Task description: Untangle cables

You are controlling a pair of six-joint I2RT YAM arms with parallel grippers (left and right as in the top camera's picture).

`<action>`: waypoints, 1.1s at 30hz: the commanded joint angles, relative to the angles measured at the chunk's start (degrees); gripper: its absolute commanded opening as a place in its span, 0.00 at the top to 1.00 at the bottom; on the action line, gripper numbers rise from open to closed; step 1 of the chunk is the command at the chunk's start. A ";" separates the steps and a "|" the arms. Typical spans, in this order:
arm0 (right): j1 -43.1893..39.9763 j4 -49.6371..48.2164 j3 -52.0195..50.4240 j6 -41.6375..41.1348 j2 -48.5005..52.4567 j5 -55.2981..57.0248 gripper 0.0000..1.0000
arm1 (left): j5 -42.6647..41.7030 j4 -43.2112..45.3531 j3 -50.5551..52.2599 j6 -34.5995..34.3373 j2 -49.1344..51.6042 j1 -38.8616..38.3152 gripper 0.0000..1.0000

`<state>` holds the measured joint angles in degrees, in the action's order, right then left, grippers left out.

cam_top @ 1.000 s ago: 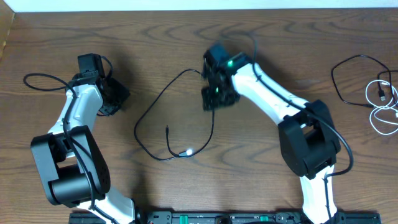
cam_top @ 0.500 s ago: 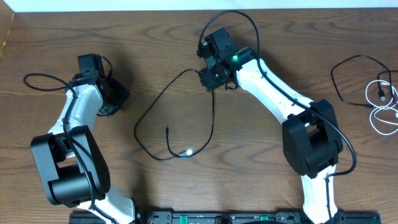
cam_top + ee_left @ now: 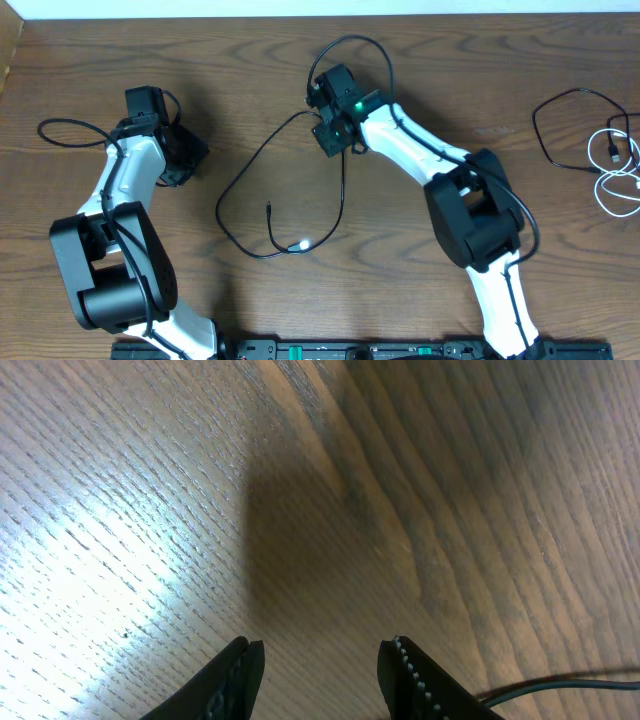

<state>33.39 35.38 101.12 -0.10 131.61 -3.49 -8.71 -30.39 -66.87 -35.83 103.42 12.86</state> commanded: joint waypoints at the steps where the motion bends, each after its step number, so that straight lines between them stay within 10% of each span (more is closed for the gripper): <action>1: 0.02 0.17 0.28 0.61 2.62 4.07 0.55 | 0.11 -0.20 0.33 -0.48 0.37 -0.09 0.57; 7: 0.02 2.12 0.31 0.61 3.04 6.86 0.99 | 0.11 -0.20 0.33 -0.48 0.37 -0.09 0.57; 33: -0.07 -3.98 0.48 14.93 -33.77 19.76 0.99 | 0.11 -0.20 0.33 -0.48 0.37 -0.09 0.57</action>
<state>33.39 31.66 101.30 11.40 101.08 9.74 -8.71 -30.39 -66.87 -36.03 103.42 12.86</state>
